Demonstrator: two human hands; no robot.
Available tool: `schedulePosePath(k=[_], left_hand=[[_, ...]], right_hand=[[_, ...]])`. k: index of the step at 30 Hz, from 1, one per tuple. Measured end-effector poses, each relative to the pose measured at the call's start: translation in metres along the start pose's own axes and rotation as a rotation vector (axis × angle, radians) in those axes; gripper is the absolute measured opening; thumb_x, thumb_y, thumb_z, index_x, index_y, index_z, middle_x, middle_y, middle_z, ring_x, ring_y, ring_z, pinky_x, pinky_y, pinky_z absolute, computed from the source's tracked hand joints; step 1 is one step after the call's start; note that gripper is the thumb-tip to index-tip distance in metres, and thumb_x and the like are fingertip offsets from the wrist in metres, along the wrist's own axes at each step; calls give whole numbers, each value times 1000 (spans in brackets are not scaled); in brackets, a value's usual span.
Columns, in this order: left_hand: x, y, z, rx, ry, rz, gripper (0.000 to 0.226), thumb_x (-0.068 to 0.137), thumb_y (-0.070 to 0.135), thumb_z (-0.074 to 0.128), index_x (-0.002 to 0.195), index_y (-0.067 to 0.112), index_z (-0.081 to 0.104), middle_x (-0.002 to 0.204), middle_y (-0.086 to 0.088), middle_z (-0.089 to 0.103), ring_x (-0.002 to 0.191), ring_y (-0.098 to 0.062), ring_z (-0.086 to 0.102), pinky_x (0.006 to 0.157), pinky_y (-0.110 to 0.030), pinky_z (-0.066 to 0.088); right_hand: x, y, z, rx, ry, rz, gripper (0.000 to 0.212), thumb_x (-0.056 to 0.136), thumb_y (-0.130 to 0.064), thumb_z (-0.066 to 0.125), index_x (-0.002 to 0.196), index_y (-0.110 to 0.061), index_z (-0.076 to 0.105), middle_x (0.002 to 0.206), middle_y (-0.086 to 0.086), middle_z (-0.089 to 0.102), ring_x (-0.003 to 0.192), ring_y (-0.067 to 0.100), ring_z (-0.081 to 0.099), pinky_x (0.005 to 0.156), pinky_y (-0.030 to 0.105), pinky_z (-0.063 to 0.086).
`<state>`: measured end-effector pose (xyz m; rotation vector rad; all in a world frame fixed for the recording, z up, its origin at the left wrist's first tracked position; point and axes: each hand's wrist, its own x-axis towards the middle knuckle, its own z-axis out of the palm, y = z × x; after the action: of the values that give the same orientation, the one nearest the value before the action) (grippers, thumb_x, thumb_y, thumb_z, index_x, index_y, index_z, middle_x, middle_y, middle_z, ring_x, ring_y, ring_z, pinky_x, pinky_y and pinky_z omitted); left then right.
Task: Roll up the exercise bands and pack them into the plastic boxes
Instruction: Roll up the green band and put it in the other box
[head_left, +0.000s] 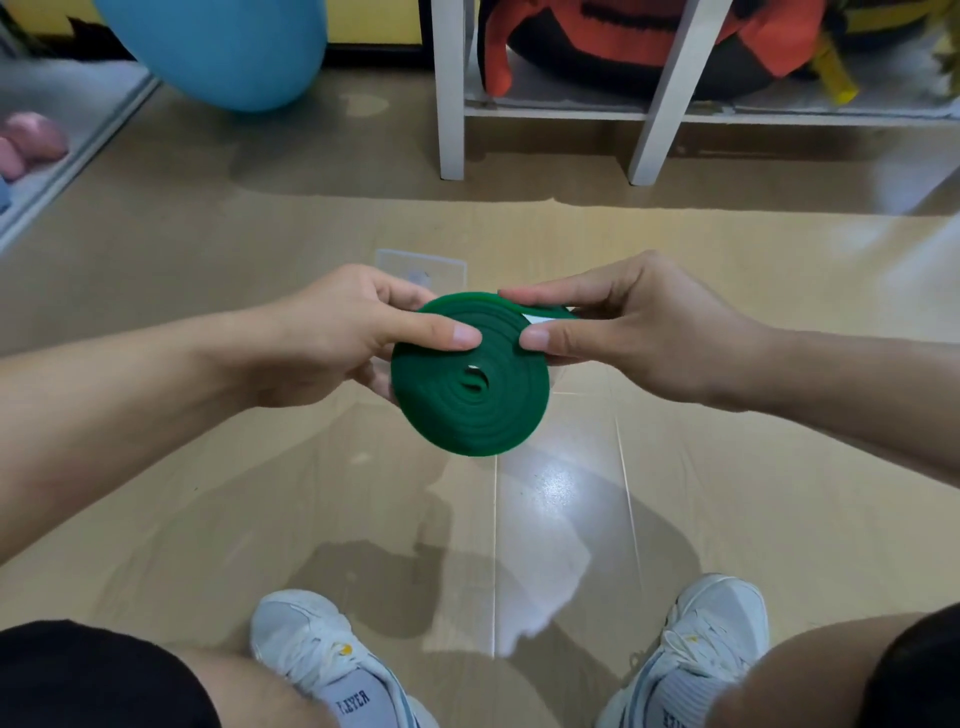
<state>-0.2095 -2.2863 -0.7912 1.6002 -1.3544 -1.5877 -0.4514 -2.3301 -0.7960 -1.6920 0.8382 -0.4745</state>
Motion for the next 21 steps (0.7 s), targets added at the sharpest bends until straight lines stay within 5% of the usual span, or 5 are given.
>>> schedulePosePath(k=[4, 7, 11, 17, 21], left_hand=[[0, -3, 6, -117, -11, -98, 46, 75, 34, 73, 114, 11, 76, 104, -10, 79, 88, -22, 78, 71, -40, 65], [2, -6, 11, -199, 14, -154, 50, 70, 38, 75, 115, 15, 75, 107, -9, 79, 88, -22, 77, 80, -44, 64], [5, -6, 14, -240, 104, -200, 49, 69, 39, 78, 111, 15, 75, 92, -5, 80, 82, -22, 77, 72, -42, 65], [10, -10, 21, -304, 258, -258, 35, 79, 30, 83, 107, 11, 76, 90, -8, 78, 77, -24, 77, 57, -38, 64], [14, -10, 27, -340, 291, -274, 33, 79, 30, 84, 104, 11, 74, 83, -7, 76, 78, -26, 77, 58, -41, 64]], right_hand=[[6, 11, 3, -327, 113, -63, 36, 95, -44, 56, 129, -36, 67, 136, -18, 62, 126, -10, 53, 105, 12, 42], [10, 11, 7, -559, 186, -144, 33, 106, -36, 45, 133, -33, 65, 122, -10, 57, 113, 1, 51, 88, 1, 35], [12, 8, 14, -690, 175, -123, 39, 106, -36, 46, 143, -27, 56, 117, -4, 62, 102, 6, 53, 84, 14, 40], [7, -1, 35, -863, -13, 53, 139, 62, -83, 69, 160, -28, -13, 123, -7, 36, 107, 12, 45, 88, 20, 35], [18, 6, 42, -976, 2, 14, 130, 59, -83, 74, 157, -26, 9, 117, -3, 35, 106, 16, 47, 83, 24, 39]])
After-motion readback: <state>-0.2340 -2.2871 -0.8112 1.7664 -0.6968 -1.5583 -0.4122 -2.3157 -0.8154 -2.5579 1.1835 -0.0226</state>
